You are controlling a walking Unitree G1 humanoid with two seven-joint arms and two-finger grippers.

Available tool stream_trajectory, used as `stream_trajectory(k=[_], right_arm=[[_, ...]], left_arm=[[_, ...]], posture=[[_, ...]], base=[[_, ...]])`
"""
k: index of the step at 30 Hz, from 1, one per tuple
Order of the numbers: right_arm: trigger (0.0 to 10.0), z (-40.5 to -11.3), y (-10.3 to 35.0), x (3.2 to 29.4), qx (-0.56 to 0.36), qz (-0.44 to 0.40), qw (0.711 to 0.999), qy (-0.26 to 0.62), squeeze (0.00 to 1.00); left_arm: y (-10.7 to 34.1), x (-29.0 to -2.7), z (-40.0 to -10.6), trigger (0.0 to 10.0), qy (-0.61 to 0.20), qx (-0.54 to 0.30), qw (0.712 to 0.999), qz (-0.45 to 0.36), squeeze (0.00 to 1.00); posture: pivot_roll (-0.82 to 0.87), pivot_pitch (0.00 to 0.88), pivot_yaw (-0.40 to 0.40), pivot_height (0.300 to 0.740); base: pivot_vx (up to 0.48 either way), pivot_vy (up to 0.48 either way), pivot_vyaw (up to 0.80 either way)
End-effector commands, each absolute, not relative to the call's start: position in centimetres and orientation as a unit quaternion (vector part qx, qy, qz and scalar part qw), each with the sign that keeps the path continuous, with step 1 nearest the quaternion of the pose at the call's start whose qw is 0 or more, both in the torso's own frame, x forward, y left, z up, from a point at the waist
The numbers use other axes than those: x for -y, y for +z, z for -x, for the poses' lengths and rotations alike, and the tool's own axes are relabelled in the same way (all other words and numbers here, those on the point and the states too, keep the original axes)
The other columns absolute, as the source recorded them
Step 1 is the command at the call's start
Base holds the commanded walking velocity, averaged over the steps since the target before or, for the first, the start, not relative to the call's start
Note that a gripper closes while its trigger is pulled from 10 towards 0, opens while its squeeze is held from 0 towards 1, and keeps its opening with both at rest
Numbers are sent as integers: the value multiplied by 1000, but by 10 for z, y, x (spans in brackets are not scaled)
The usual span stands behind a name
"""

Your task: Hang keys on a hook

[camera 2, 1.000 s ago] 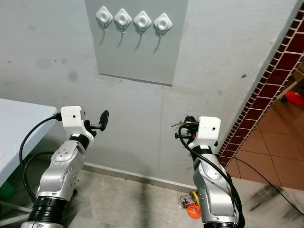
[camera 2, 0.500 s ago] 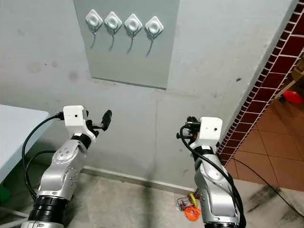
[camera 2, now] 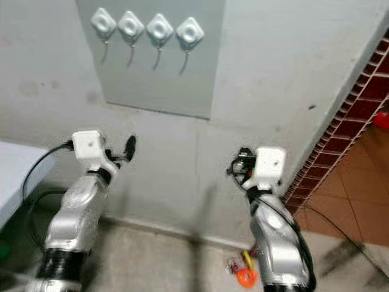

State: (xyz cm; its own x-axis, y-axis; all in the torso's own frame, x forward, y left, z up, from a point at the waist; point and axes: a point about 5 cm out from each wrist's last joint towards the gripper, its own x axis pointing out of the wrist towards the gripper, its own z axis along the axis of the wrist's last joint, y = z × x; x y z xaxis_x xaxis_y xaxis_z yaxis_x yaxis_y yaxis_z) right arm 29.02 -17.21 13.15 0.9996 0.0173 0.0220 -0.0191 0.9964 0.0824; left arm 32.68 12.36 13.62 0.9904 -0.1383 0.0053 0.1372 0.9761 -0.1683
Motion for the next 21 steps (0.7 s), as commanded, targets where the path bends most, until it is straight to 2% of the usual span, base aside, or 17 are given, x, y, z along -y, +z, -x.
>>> stream_trajectory(k=[1, 21], right_arm=[[10000, -291, 137, 164, 23, -47, 998, 23, 0], [10000, -292, 141, 164, 29, -43, 998, 30, 0]], left_arm=[[137, -137, -327, 10000, -46, 0, 996, 75, 0], [138, -132, -328, 10000, -68, -5, 994, 83, 0]], posture=[[-29, 0, -6, 732], [-32, 0, -13, 732]], base=[[0, 0, 0], [0, 0, 0]])
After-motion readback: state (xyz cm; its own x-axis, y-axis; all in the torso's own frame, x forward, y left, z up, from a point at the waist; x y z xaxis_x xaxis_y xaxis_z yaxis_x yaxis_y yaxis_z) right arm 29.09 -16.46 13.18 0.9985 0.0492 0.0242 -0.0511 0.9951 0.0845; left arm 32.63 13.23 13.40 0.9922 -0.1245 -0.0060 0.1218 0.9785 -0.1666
